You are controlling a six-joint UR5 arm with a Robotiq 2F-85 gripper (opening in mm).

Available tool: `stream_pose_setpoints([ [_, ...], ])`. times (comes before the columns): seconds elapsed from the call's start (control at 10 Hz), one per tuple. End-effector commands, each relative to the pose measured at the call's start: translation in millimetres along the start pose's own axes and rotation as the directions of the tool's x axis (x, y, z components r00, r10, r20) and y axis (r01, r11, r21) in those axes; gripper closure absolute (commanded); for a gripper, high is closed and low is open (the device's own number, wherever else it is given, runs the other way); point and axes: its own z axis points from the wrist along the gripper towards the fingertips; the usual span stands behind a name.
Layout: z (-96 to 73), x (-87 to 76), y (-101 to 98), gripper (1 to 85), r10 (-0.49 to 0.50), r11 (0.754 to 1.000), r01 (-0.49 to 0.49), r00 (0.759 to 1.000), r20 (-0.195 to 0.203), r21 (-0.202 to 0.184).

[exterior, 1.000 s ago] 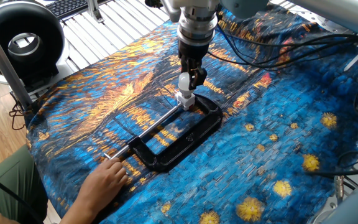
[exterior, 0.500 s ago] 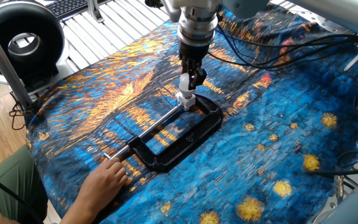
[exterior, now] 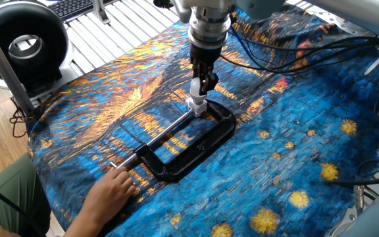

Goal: Install the light bulb by rotating it

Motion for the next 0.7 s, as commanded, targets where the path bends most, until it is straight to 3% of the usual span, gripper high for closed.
stream_pose_setpoints([
  [0.0,-1.2,-4.2,-2.4,53.7,0.079,0.997,-0.079,0.997,0.023,0.003],
  [0.3,-1.0,-5.9,-8.7,61.7,0.215,0.976,-0.216,0.976,0.036,0.022],
  [0.6,4.3,-6.3,-11.1,63.0,0.361,0.932,-0.362,0.931,0.062,0.013],
])
